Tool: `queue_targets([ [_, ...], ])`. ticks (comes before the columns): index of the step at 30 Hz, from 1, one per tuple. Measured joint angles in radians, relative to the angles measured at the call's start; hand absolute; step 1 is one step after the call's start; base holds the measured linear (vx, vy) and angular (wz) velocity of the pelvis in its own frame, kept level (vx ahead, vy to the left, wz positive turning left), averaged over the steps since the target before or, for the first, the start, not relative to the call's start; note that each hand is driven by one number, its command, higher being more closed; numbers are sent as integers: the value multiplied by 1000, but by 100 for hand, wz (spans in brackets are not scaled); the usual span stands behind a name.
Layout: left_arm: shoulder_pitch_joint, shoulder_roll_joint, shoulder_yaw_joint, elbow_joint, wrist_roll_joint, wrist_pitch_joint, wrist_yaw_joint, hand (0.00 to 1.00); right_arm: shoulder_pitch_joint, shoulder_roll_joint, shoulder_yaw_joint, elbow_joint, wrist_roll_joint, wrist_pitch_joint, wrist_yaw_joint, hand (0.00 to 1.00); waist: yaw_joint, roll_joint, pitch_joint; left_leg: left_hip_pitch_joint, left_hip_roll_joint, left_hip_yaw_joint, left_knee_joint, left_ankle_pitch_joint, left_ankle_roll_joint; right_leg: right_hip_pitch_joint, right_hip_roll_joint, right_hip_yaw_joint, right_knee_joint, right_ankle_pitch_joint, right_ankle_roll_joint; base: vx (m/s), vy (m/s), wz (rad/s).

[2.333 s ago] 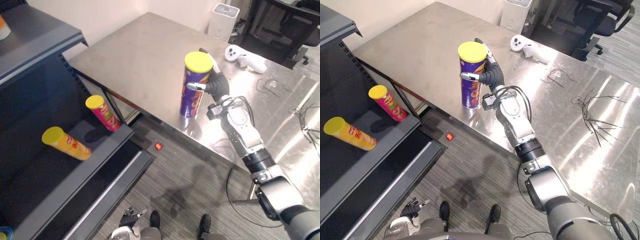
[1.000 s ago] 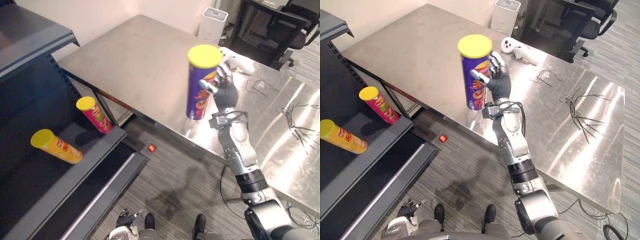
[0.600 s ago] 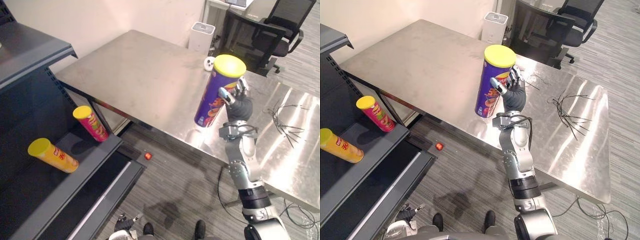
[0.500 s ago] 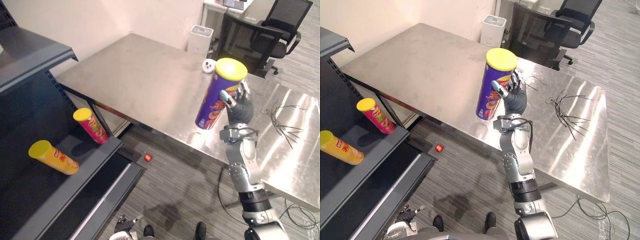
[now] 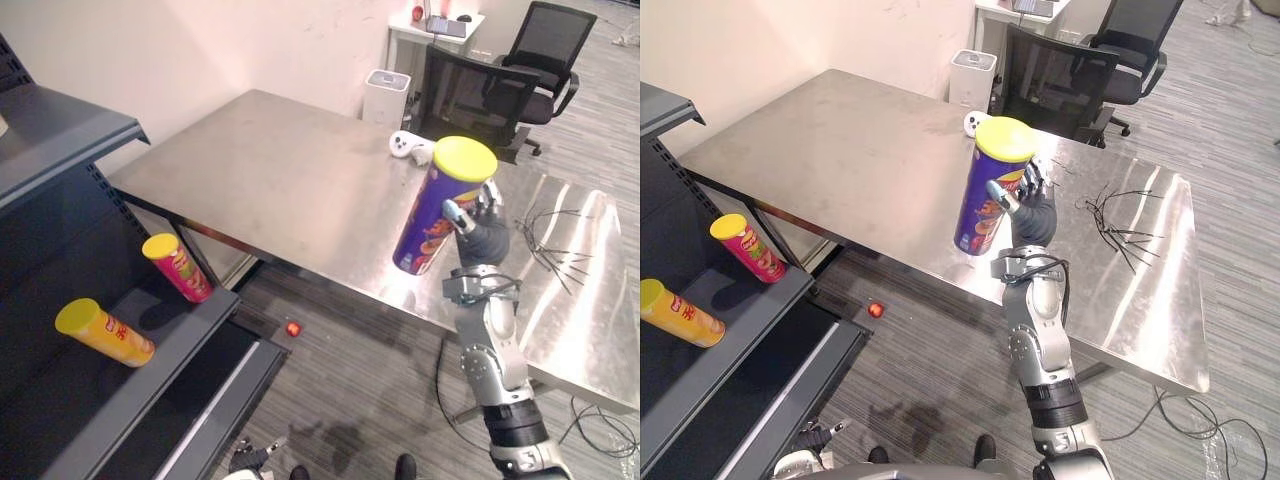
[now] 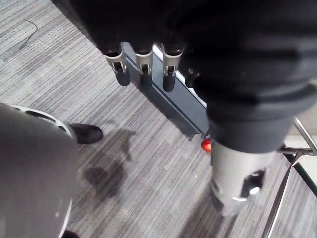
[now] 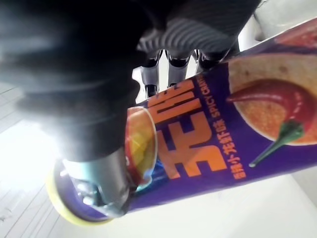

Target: Put the gum and the chips on the shelf.

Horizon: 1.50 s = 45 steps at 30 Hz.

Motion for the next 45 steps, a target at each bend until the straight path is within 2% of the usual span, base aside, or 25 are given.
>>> queue_targets([
  [1, -1, 0, 1, 0, -4, 0, 0, 0, 0, 1, 3, 2, 1, 0, 0, 100, 0, 1, 1, -8, 0, -5, 18, -6, -1, -7, -2, -3, 20, -12, -2, -79, -43, 35],
  [3, -2, -5, 13, 1, -42, 0, 0, 0, 0, 0, 43, 14, 16, 0, 1, 100, 3, 20, 17, -47, 2, -76, 100, -35, -7, -11, -19, -56, 110, -72, -10, -106, -82, 68],
  [4, -2, -7, 13, 1, -42, 0, 0, 0, 0, 1, 51, 13, 19, 0, 4, 100, 4, 27, 20, -58, 2, -101, 96, -33, -8, -11, -21, -78, 118, -80, -14, -166, -115, 93],
  [5, -2, -7, 13, 0, -48, -1, -1, 0, 0, 2, 63, 13, 28, -1, 14, 100, 5, 33, 24, -78, 1, -141, 89, -17, -17, -14, -28, -119, 128, -93, -22, -183, -133, 136],
  [6, -2, -9, 14, 1, -63, 0, -1, 0, 0, -2, 68, 13, 51, -2, 25, 100, 5, 48, 28, -120, 3, -228, 60, 8, -45, -14, -30, -204, 126, -105, -32, -156, -121, 151],
  [8, -1, -8, 25, -2, -65, -1, 0, 0, 0, -3, 63, 13, 67, -2, 28, 100, 18, 61, 36, -146, 12, -299, -15, 37, -69, -16, -28, -300, 128, -116, -50, -135, -169, 162],
  [9, 7, -8, 30, 2, -64, 1, 0, 0, 0, -6, 62, 12, 78, -1, 29, 100, 35, 72, 39, -145, 42, -258, -86, 26, -70, -9, -21, -353, 109, -113, -63, -124, -191, 139],
  [10, 10, -8, 33, 5, -65, 2, 0, 0, -1, -7, 59, 9, 78, -1, 29, 100, 41, 68, 37, -146, 57, -197, -109, 8, -62, -4, -20, -384, 91, -105, -77, -114, -145, 148],
  [11, 10, -11, 64, 18, -76, 8, 0, 0, -7, -10, 31, 8, 77, -3, 30, 100, 48, 73, 46, -181, 80, 8, -65, 39, 31, 0, -53, -460, 79, -102, -94, -86, -93, 129],
  [12, 12, -17, 76, 21, -78, 11, 0, 0, -7, -13, 10, 8, 77, -3, 27, 100, 47, 81, 48, -190, 87, 84, -15, 61, 59, 4, -68, -490, 80, -102, -94, -75, -92, 151],
  [13, 37, -36, 95, 19, -79, 12, 0, 0, -7, -18, -26, 8, 76, -3, 16, 100, 46, 103, 41, -176, 98, 195, 68, 116, 90, 12, -82, -533, 81, -102, -92, -37, -71, 111],
  [15, 75, -63, 111, 20, -78, 20, 0, 0, -9, -25, -75, -1, 74, -7, 14, 100, 39, 144, 26, -158, 98, 237, 37, 159, 40, 20, -82, -585, 79, -89, -73, -37, 8, 100],
  [16, 85, -70, 117, 19, -77, 21, -1, 0, -7, -19, -112, -3, 74, -10, 7, 100, 39, 147, 25, -154, 80, 238, -24, 206, 38, 27, -82, -618, 53, -80, -68, -108, 72, 81],
  [17, 90, -72, 139, 20, -77, 23, -2, 0, -5, -10, -119, -5, 73, -10, 2, 100, 37, 141, 26, -140, 61, 226, -87, 244, 35, 40, -80, -647, 14, -65, -72, -103, 64, 60],
  [18, 93, -75, 149, 22, -76, 25, -2, 0, 1, -6, -124, -11, 73, -10, 0, 100, 37, 141, 26, -139, 61, 230, -81, 228, 45, 45, -79, -660, -1, -53, -74, -69, 73, 42],
  [21, 117, -80, 151, 21, -69, 29, -5, 0, 44, -1, -138, -40, 72, -10, -3, 100, 28, 150, 22, -117, 60, 245, -91, 161, 40, 73, -68, -688, -36, -13, -36, -6, 144, 29],
  [23, 116, -70, 152, 19, -61, 26, -7, 0, 66, 19, -153, -41, 72, -9, -3, 100, 27, 129, 16, -117, 42, 237, -109, 160, 41, 82, -73, -701, -51, 9, -30, -8, 165, 24],
  [25, 115, -65, 151, 19, -58, 27, -8, 0, 79, 34, -164, -46, 72, -9, -4, 100, 16, 127, 14, -108, 20, 218, -143, 168, 51, 91, -88, -723, -46, 15, -22, 14, 143, 34],
  [30, 115, -64, 150, 20, -32, 28, -6, 0, 91, 34, -172, -47, 72, -9, -14, 100, 23, 118, 19, -99, -6, 218, -148, 167, 60, 78, -139, -723, 26, 8, -21, 3, 63, 5],
  [36, 114, -40, 148, 19, -37, 28, -10, 0, 91, 34, -172, -47, 38, -8, -22, 100, 24, 79, 43, -95, -12, 215, -153, 167, 61, 85, -135, -717, 13, 11, -18, -26, 12, -1],
  [40, 112, -33, 119, 7, -40, 22, -12, 0, 91, 31, -168, -47, 36, -7, -22, 100, 52, 58, 54, -112, -14, 197, -152, 169, 61, 88, -132, -721, -13, 12, -14, -18, 1, 7],
  [45, 105, -16, 109, 0, -81, 19, -39, 0, 88, 32, -150, -47, 36, -5, -22, 100, 62, 40, 61, -167, -27, 136, -108, 159, 93, 90, -148, -790, 7, 32, -3, 65, 3, 37],
])
